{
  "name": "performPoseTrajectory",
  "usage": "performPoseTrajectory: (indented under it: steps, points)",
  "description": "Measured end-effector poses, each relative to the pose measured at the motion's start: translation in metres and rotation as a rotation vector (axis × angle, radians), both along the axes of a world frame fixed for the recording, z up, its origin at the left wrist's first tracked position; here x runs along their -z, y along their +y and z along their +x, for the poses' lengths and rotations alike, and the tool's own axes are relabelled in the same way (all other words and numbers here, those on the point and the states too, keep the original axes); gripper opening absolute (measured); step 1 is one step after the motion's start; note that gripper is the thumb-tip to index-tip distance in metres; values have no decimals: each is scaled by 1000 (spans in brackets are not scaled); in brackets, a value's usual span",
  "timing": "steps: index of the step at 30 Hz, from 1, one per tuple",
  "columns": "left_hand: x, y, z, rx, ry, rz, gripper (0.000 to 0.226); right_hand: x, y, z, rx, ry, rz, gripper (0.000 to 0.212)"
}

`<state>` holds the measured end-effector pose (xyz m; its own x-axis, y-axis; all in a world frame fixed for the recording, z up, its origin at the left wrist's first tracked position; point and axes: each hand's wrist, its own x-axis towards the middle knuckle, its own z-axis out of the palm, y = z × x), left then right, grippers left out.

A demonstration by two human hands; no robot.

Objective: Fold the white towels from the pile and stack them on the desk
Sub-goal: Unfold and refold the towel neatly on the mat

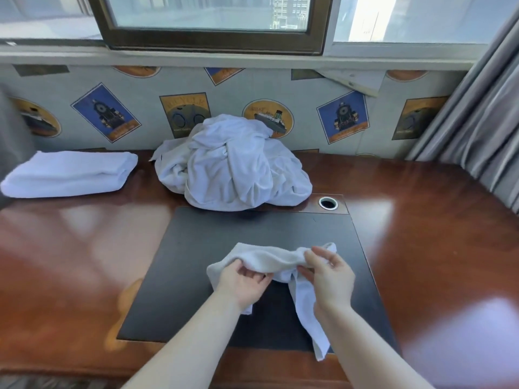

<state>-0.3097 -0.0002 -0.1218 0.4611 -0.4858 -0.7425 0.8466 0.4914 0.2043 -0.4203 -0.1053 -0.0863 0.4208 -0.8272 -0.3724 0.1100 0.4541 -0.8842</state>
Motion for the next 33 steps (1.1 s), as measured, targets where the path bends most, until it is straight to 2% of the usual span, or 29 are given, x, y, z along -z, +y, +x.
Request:
performPoseTrajectory:
  steps: [3, 5, 7, 8, 11, 13, 16, 19, 21, 23, 26, 28, 31, 33]
  points:
    - [0, 7, 4, -130, -77, -145, 31, 15, 2, -5, 62, 85, 123, 58]
    - [-1, 17, 10, -158, -100, -168, 36, 24, -2, -7, 82, 106, 309, 68]
    - [-4, 20, 12, -108, -113, -148, 42, 31, -3, -8, 76, 95, 458, 63]
    - [-3, 19, 12, -81, -120, -88, 39, 33, -4, -8, 71, 90, 514, 55]
    - [-4, 16, 13, -91, -84, 44, 11, 44, -8, -9, 40, 96, 664, 22]
    - [-5, 22, 16, -103, -49, -8, 15, 53, -9, -14, 29, 118, 741, 8]
    - [-10, 37, 26, -116, -22, -55, 21, 63, -17, -16, 56, 98, 819, 7]
    - [-27, 42, 47, -151, -20, -119, 17, 47, -35, 0, 45, -88, 878, 12]
    - [-50, 40, 65, -195, -49, -146, 15, 24, -47, 21, 35, -206, 820, 14]
    - [-80, 33, 88, -244, -101, -171, 10, -2, -59, 47, 32, -263, 632, 15]
    - [-134, 21, 121, -236, -195, -165, 12, -57, -72, 78, 55, -251, 326, 36]
    - [-163, 15, 142, -210, -283, -114, 7, -93, -78, 91, 112, -267, 176, 42]
    - [-196, 15, 170, -229, -361, 8, 11, -141, -82, 103, 274, -237, -14, 20]
    - [-202, 22, 179, -221, -500, 124, 16, -152, -80, 107, 394, -210, -87, 16]
